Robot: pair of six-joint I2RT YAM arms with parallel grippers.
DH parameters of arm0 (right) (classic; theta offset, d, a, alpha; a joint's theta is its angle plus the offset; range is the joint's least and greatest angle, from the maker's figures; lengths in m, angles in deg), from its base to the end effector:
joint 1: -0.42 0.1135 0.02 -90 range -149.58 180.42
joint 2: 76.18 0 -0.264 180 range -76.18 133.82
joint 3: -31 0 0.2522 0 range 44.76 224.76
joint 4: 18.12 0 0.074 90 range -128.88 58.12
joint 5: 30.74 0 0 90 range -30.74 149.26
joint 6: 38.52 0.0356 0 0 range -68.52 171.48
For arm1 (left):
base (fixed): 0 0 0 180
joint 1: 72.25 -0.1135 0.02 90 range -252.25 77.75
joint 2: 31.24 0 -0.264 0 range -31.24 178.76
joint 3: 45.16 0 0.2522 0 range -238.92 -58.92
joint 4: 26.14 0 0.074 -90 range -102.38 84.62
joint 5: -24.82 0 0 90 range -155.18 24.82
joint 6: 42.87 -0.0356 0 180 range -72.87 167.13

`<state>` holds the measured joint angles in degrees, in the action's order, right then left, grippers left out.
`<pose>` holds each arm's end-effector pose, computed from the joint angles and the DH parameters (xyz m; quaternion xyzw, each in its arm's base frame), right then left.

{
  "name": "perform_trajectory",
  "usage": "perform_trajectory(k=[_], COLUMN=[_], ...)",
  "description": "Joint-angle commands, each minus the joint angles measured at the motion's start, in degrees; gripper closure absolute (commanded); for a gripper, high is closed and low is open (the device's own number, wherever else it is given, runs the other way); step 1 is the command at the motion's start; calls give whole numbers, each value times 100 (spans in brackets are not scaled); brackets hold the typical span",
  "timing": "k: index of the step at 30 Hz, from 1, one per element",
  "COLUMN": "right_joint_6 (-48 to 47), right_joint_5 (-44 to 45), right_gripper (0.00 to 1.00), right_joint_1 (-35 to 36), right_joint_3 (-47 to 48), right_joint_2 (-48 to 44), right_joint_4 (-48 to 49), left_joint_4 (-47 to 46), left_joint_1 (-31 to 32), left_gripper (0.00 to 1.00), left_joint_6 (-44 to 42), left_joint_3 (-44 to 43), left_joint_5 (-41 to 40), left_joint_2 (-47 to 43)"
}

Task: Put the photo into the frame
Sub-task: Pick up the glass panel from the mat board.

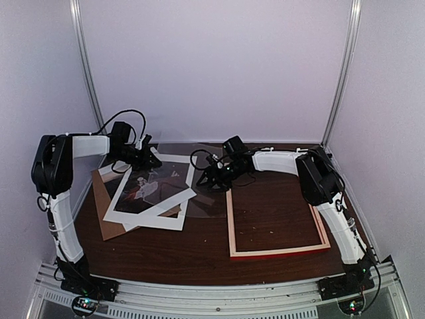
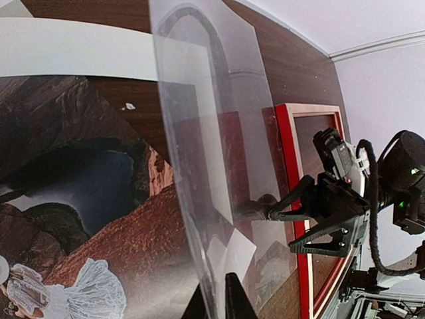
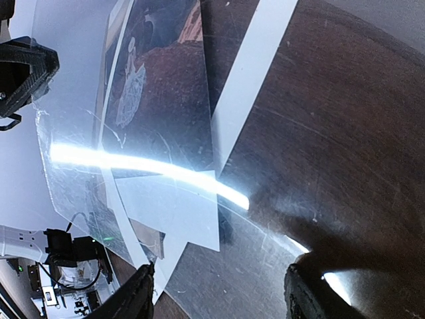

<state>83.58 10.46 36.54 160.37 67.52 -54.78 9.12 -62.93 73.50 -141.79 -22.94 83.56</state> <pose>0.4192 0.3390 0.1316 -0.1680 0.8531 0.4929 0.0334 0.4206 -0.0933 0.1939 -0.0195 0.8927 -0.4154 0.1737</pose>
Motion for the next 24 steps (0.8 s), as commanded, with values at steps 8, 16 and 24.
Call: perform_trajectory(k=[8, 16, 24], right_joint_6=[-100, -202, -462], right_joint_5=[139, 221, 739], right_gripper=[34, 30, 23], right_joint_1=[9, 4, -467], right_joint_3=[-67, -143, -1374], right_joint_2=[154, -426, -1955], right_joint_4=[-400, -398, -207], left_joint_4=[47, 250, 107], left_joint_1=[96, 87, 87], left_gripper=[100, 100, 100], left_joint_6=[102, 186, 405], left_joint_3=[-158, 69, 423], left_joint_5=[349, -114, -235], left_joint_2=[-16, -709, -1654])
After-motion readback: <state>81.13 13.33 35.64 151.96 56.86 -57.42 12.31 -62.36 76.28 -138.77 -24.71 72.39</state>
